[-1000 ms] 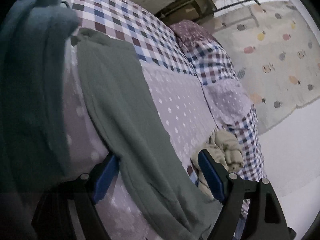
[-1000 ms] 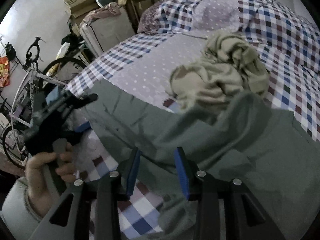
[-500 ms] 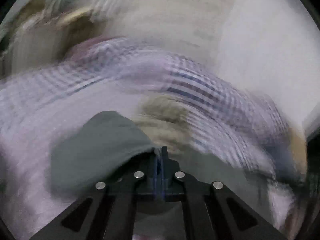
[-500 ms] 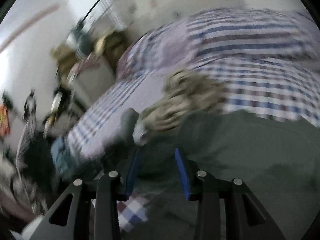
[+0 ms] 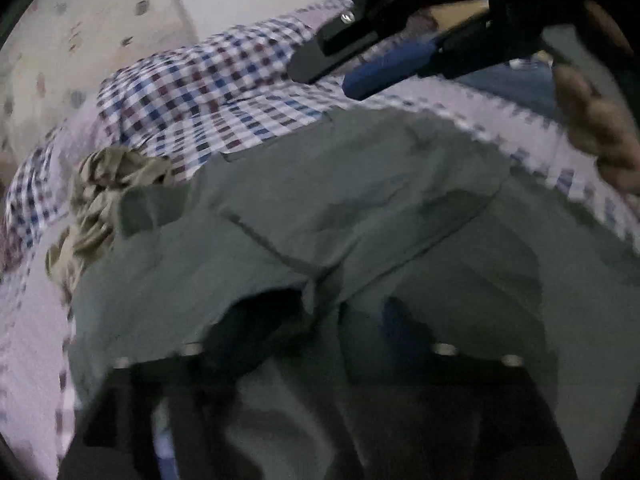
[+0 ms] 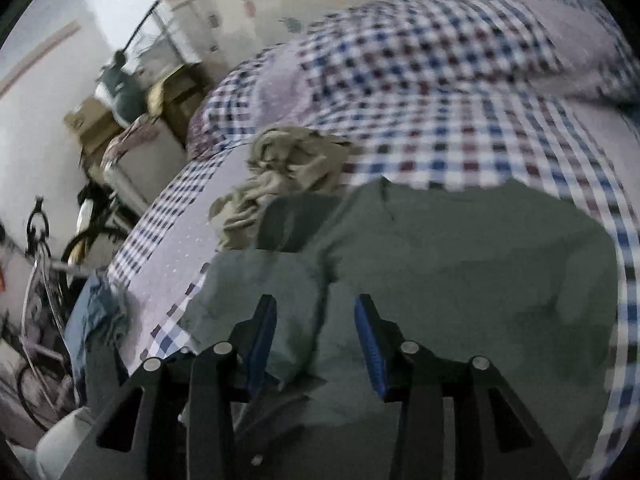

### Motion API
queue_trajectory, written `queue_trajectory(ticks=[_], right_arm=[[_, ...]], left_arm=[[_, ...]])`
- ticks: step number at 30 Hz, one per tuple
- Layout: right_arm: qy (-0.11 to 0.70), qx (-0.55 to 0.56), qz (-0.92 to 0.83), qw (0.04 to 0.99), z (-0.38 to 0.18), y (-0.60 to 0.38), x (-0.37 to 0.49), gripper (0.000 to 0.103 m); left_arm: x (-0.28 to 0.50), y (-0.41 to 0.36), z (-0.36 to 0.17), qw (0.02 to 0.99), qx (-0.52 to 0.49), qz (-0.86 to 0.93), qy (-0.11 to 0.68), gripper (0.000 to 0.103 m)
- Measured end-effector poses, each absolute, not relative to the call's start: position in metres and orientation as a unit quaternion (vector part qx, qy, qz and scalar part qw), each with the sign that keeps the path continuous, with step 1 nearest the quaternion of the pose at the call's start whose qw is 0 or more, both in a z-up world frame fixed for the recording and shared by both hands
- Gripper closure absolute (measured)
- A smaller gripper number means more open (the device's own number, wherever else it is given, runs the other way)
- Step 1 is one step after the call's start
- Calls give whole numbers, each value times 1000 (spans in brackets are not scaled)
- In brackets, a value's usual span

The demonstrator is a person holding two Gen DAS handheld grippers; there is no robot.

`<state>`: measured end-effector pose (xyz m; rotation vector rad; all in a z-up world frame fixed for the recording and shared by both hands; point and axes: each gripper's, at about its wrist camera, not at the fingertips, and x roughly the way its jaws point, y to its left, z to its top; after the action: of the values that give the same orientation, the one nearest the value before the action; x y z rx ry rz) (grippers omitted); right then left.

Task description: Fold clothes

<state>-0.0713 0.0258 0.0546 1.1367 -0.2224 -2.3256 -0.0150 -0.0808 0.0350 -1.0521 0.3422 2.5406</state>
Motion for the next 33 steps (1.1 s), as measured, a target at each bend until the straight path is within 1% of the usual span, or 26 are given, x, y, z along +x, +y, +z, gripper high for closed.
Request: queue_trajectory(ticks=[1, 3, 5, 9, 11, 13, 14, 17, 18, 20, 22, 24, 25, 26, 27, 28, 29, 33], right_arm=[[-85, 418, -862, 273, 56, 23, -71, 59], [-99, 413, -861, 281, 56, 20, -67, 58], [-109, 416, -858, 282, 49, 14, -66, 58], [-119, 430, -849, 282, 34, 4, -64, 58], [-128, 434, -847, 279, 28, 3, -65, 58], [-136, 438, -845, 275, 24, 2, -64, 58], [-139, 439, -845, 274, 22, 2, -64, 58], [-142, 439, -844, 272, 20, 1, -62, 58], [-142, 438, -845, 272, 21, 1, -62, 58], [-141, 437, -845, 273, 22, 2, -60, 58], [-140, 436, -846, 274, 24, 2, -59, 58], [-137, 437, -846, 274, 25, 2, -59, 58], [-135, 437, -846, 276, 25, 1, -59, 58], [-133, 436, -845, 278, 26, 0, -59, 58], [-130, 436, -845, 280, 26, -1, -59, 58], [-126, 437, -845, 281, 27, -4, -58, 58], [-123, 437, -845, 283, 27, -6, -58, 58], [-113, 439, -842, 292, 29, -14, -61, 58]], left_arm=[[-12, -90, 37, 184, -377, 903, 95, 21], [-3, -109, 39, 186, -400, 897, 35, 21], [8, -122, 42, 201, -417, 887, -7, 21], [30, -152, 61, 215, -390, 893, -65, 21], [35, -180, 68, 211, -360, 900, -121, 21], [35, -221, 70, 199, -324, 895, -232, 21], [33, -238, 65, 176, -315, 891, -277, 21], [28, -289, 48, 105, -282, 863, -406, 21], [22, -295, 38, 91, -291, 850, -430, 21], [9, -294, 25, 69, -321, 842, -428, 21], [0, -276, 28, 62, -330, 866, -371, 21], [-7, -264, 32, 62, -334, 879, -333, 26], [-10, -257, 33, 64, -335, 885, -317, 33], [-11, -254, 32, 61, -336, 885, -318, 47], [-12, -252, 30, 57, -336, 884, -319, 53], [-13, -250, 28, 53, -337, 884, -319, 63], [-9, -250, 29, 45, -330, 886, -323, 68], [-1, -241, 49, 46, -288, 904, -313, 72]])
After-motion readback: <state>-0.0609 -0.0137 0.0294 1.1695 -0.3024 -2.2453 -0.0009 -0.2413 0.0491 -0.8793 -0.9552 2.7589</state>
